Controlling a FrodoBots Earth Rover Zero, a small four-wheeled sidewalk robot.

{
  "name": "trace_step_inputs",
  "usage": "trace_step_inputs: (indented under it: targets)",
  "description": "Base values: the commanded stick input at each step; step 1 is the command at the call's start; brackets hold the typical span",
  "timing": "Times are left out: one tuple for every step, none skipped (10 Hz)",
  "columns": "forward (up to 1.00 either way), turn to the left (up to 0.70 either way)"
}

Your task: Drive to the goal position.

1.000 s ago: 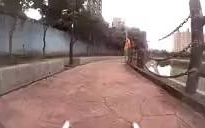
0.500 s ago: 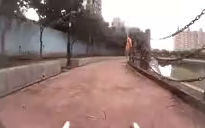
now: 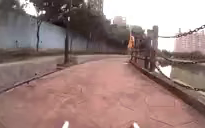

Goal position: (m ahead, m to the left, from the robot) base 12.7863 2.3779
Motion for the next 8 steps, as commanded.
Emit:
trace_step_inputs:
  targets:
    - [0.7,0.0]
    - [0.7,0.0]
    - [0.7,0.0]
    - [0.7,0.0]
    - [0.7,0.0]
    - [0.7,0.0]
    - [0.7,0.0]
    - [0.7,0.0]
